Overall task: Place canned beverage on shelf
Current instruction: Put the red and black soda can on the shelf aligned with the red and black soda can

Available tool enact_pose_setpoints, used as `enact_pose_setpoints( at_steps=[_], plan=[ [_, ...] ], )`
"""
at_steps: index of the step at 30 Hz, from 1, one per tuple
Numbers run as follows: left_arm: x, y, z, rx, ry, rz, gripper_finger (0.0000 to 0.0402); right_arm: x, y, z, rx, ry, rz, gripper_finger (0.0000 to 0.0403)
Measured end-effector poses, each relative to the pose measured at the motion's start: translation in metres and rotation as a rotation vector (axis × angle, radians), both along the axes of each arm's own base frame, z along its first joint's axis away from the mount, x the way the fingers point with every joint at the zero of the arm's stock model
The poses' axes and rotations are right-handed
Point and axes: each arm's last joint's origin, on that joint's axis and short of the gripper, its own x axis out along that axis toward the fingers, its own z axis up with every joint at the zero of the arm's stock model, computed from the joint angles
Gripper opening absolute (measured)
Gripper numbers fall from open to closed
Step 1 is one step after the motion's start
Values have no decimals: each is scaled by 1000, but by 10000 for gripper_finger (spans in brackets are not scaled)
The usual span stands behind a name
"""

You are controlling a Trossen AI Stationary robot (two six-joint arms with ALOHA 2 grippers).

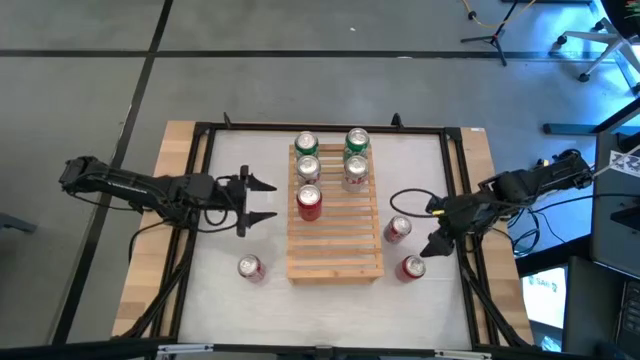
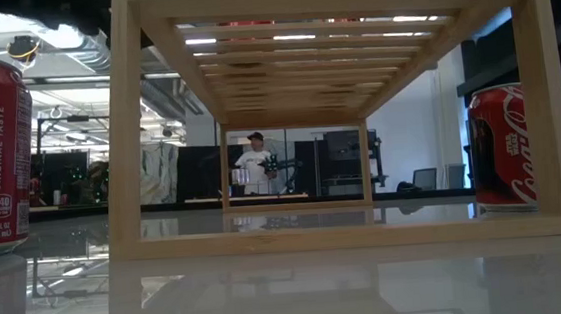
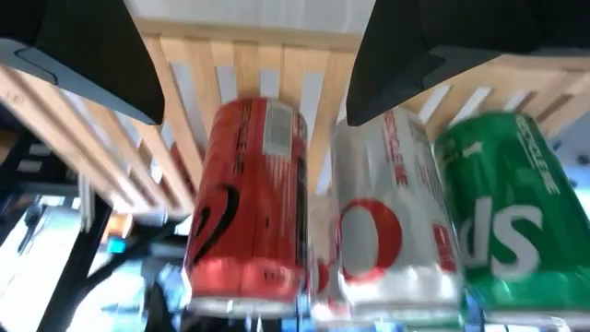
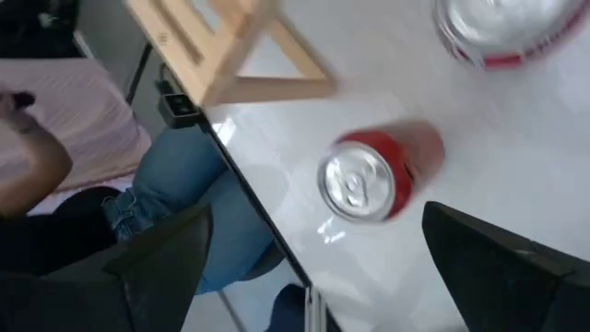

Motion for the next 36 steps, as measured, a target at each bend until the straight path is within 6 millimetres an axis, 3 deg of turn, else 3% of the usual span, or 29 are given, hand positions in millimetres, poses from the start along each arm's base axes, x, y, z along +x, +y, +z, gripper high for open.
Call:
enact_pose_setpoints(
  at_steps=[16, 25, 36],
  plan=[
    [-6, 1, -6, 0, -35, -1, 330, 9, 6, -1, 49, 13, -45, 383],
    [-6, 0, -6, -1, -35, -9, 330, 41, 24, -4, 162, -17, 12, 383],
    [-6, 0, -6, -4, -34, -31, 330, 61, 38, -27, 225, 157, 108, 383]
  ],
)
